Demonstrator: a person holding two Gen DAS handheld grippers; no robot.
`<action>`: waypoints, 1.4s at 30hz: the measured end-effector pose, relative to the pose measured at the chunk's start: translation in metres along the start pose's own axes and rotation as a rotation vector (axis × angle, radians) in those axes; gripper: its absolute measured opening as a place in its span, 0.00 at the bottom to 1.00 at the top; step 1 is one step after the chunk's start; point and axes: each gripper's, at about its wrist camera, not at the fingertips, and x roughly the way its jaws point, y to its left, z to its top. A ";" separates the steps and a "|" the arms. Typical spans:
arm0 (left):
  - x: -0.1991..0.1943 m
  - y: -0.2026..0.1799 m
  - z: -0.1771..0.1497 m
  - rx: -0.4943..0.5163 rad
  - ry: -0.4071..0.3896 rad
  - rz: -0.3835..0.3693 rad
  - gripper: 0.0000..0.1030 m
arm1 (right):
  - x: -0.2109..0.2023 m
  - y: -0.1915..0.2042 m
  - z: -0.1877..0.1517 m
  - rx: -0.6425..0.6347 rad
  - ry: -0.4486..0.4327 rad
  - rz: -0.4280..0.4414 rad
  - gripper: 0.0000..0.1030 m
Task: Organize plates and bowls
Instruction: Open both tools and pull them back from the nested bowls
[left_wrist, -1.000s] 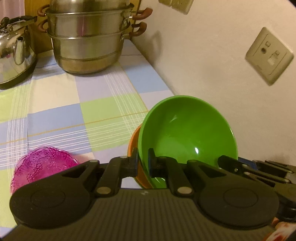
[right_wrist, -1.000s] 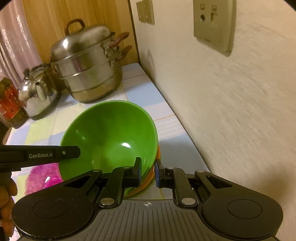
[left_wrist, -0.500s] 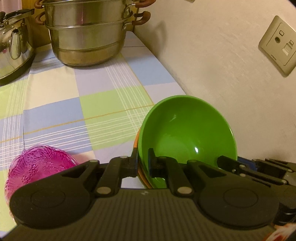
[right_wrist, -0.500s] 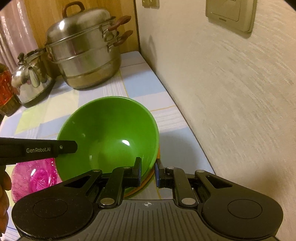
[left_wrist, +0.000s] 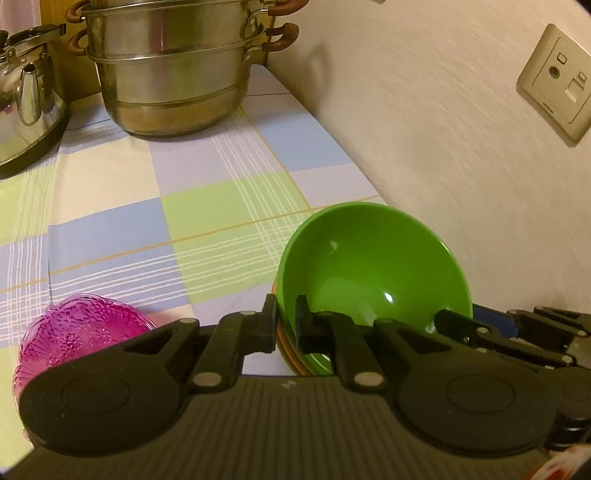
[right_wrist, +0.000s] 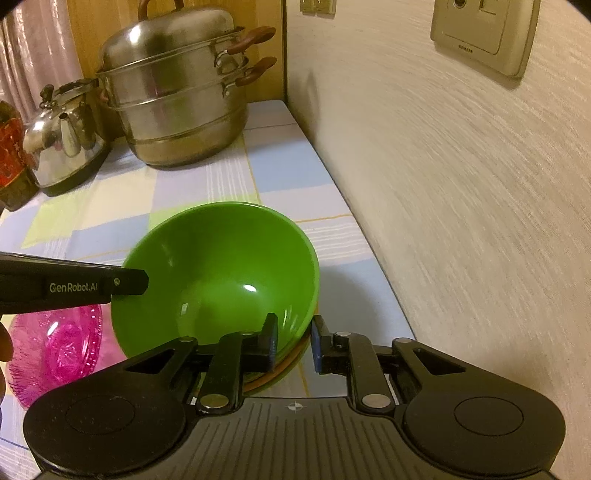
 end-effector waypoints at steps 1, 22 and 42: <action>0.000 0.001 0.000 -0.002 -0.002 -0.003 0.08 | 0.000 -0.001 0.000 0.008 0.000 0.009 0.21; -0.023 0.017 0.005 -0.103 -0.080 -0.054 0.15 | -0.015 -0.052 0.015 0.257 -0.098 0.123 0.06; -0.061 0.012 -0.033 -0.144 -0.148 -0.068 0.46 | -0.046 -0.049 -0.004 0.331 -0.115 0.173 0.38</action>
